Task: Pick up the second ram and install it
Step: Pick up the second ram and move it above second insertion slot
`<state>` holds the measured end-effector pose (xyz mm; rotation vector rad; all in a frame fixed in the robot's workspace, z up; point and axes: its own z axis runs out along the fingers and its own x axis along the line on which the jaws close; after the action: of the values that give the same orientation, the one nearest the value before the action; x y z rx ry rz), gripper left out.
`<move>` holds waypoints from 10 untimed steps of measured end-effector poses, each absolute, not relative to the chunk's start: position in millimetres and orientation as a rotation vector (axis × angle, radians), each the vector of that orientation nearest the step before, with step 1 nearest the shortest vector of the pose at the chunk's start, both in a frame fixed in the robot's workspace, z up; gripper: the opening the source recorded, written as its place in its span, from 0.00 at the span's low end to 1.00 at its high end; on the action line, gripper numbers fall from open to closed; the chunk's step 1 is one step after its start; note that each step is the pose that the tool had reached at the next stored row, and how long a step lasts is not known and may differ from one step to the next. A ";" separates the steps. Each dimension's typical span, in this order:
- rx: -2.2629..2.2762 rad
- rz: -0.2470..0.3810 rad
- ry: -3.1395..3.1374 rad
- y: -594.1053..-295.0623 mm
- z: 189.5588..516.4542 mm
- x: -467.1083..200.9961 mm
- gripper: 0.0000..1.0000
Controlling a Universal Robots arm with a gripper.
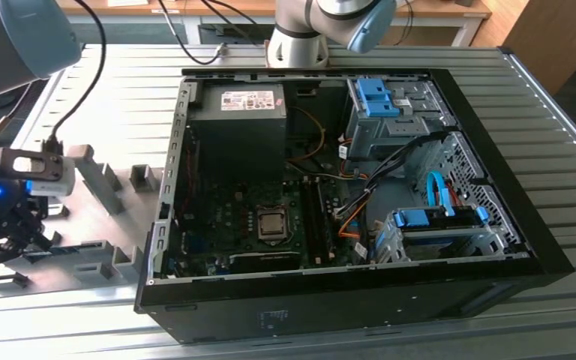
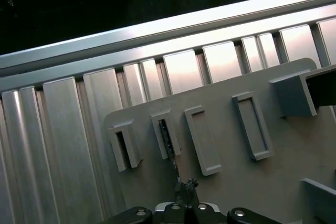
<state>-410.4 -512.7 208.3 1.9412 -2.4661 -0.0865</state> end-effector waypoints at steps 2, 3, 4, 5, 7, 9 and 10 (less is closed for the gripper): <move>1.960 -0.087 -2.450 -512.7 208.3 -410.4 0.11; 1.971 -0.087 -2.442 -512.7 208.2 -410.4 0.11; 1.980 -0.087 -2.434 -512.7 208.3 -410.4 0.11; 1.989 -0.086 -2.427 -512.7 208.3 -410.4 0.11; 2.007 -0.086 -2.411 -512.7 208.3 -410.4 0.11; 2.025 -0.086 -2.395 -512.7 208.3 -410.4 0.11; 2.036 -0.086 -2.386 -512.7 208.3 -410.4 0.11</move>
<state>-410.4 -512.7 208.3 2.0360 -2.3856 -0.0863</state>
